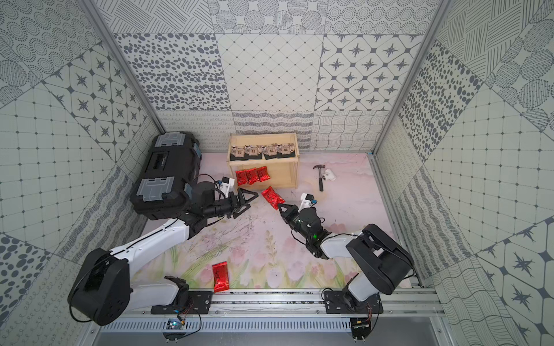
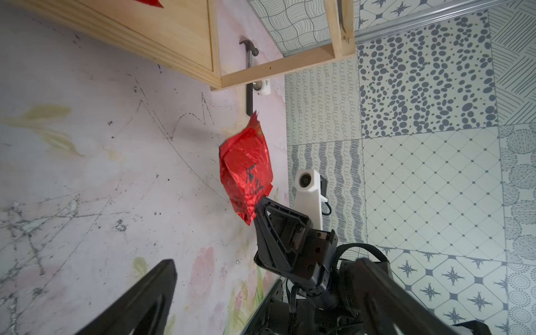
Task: Place the tea bags on the shelf by color
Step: Place the tea bag on the shelf.
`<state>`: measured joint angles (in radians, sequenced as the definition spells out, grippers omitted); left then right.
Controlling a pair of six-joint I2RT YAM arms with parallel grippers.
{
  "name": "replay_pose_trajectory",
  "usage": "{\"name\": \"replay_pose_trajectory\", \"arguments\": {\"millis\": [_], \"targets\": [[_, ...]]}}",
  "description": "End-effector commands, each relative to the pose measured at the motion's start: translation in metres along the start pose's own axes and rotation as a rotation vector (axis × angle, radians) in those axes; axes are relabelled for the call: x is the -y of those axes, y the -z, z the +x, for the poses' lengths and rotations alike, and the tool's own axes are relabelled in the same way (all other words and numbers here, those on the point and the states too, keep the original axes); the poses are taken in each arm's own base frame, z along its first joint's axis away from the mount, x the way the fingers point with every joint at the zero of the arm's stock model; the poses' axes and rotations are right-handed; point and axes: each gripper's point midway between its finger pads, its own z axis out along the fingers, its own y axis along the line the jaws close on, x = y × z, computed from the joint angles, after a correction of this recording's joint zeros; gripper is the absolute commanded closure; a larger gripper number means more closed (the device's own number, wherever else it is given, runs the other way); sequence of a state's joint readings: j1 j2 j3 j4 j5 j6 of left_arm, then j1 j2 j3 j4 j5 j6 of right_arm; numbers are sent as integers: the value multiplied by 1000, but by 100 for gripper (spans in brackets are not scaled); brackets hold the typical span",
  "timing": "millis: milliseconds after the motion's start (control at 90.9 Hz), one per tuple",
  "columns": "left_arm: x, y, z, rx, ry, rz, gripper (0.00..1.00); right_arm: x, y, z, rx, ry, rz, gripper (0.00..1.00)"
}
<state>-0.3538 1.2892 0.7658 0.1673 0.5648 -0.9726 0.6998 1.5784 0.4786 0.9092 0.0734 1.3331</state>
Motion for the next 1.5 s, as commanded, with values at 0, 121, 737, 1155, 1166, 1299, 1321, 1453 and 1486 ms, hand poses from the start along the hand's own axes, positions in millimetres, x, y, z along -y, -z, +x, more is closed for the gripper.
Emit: {"name": "replay_pose_trajectory", "arguments": {"millis": [0, 121, 737, 1155, 1166, 1299, 1321, 1453, 1486], "targets": [[-39, 24, 15, -84, -61, -260, 1, -11, -24, -31, 199, 22, -6, 100], [-45, 33, 17, -106, -38, -293, 0, 1, -46, -39, 281, -14, 77, 100], [-39, 39, 27, -141, -22, -243, 1, 26, -129, -71, 423, -49, 210, 100], [-39, 35, 27, -153, -1, -231, 1, 43, -158, -76, 403, -84, 221, 100], [-39, 36, 27, -153, -2, -231, 1, 43, -159, -76, 404, -86, 220, 100], [-41, 37, 25, -150, 3, -240, 1, 43, -164, -77, 404, -87, 227, 100], [-41, 37, 25, -148, 3, -241, 0, 43, -165, -77, 406, -87, 228, 100], [-41, 38, 25, -148, 6, -242, 0, 42, -171, -78, 402, -86, 229, 100], [-41, 38, 24, -147, 5, -241, 0, 43, -173, -77, 401, -86, 230, 100]]}}
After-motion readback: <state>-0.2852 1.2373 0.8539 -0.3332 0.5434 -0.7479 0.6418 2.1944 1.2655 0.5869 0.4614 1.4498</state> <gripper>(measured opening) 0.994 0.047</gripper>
